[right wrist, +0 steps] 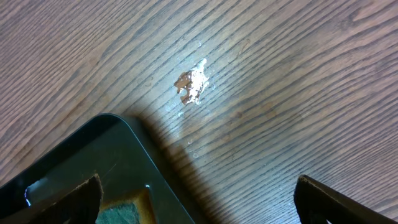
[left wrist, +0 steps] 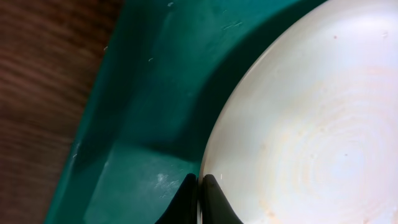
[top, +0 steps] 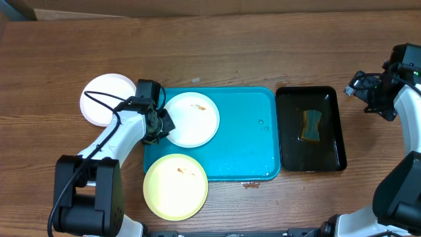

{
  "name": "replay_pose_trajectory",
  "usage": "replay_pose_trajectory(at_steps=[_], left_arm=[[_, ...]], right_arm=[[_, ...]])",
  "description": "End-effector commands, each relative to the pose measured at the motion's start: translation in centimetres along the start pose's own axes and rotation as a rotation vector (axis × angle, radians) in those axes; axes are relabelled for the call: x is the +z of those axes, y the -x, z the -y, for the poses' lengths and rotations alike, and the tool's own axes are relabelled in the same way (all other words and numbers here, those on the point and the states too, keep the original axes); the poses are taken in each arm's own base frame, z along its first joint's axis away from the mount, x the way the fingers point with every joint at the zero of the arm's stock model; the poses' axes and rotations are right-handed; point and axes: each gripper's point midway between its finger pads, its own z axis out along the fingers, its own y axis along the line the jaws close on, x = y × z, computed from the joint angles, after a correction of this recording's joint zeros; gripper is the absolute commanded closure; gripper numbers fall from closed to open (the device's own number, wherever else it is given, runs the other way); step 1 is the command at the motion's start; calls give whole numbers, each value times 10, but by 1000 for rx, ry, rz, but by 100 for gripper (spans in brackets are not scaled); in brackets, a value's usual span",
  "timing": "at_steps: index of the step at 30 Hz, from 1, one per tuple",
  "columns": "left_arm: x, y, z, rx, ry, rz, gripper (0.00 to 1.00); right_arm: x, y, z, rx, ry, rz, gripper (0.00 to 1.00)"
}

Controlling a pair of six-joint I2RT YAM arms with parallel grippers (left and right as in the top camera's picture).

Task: Clean dirty plates on tray and stack at the side
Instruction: 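Slide the white plate rightward across the blue tray with the left gripper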

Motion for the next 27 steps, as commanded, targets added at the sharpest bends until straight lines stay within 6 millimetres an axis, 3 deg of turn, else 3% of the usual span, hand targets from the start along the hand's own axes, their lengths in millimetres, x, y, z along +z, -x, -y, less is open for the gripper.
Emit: replay_pose_trajectory(at_steps=[1,4,13,21,27], left_arm=[[-1,-2,22,35,-119,-17,96],[-4,-2,42,67,-226,-27,96],[-7,-3,69,144,-279,16,96],[-7,-40,105,298,-297,-3,96],[-5,-58,118,384,-251,30,90]], right_arm=[[-6,3,-2,2,8,21,0],[-6,3,-2,2,8,21,0],[-6,3,-2,2,8,21,0],[-6,3,-2,2,8,21,0],[-6,3,-2,2,8,21,0]])
